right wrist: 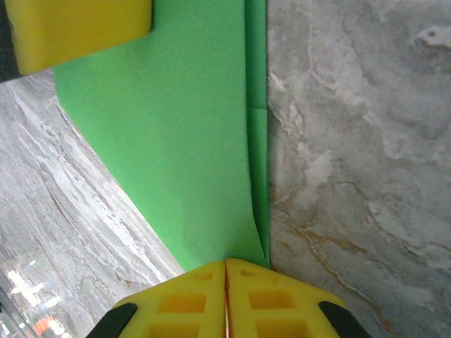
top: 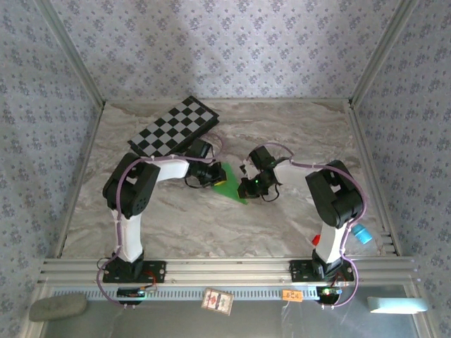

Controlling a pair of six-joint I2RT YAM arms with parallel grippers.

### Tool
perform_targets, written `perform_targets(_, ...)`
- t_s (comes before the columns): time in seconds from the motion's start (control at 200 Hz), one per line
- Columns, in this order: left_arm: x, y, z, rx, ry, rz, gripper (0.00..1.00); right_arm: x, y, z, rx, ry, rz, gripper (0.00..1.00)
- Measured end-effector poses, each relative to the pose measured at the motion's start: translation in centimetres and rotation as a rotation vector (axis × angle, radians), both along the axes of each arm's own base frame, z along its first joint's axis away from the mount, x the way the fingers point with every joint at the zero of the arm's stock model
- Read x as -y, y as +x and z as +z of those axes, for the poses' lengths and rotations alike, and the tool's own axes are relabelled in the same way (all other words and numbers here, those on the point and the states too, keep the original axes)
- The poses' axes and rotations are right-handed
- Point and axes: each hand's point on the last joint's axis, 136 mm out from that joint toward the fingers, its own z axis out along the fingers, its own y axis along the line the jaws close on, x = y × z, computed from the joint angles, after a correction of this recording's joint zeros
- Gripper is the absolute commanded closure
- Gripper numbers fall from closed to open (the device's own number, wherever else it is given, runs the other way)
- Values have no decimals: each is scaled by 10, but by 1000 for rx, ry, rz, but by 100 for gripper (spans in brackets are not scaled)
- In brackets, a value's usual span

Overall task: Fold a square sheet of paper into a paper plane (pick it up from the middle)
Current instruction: Fourth fold the wing at the center of the table.

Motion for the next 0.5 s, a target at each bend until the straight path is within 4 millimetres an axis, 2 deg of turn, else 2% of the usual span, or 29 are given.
perform_targets(0.19,-6,8,0,-5,0,-23,91,0,1,0,-1,-2,2,90)
perform_targets(0.5,-33,32,0,5,42,20,91,1,1,-1,-6,-4,0,90)
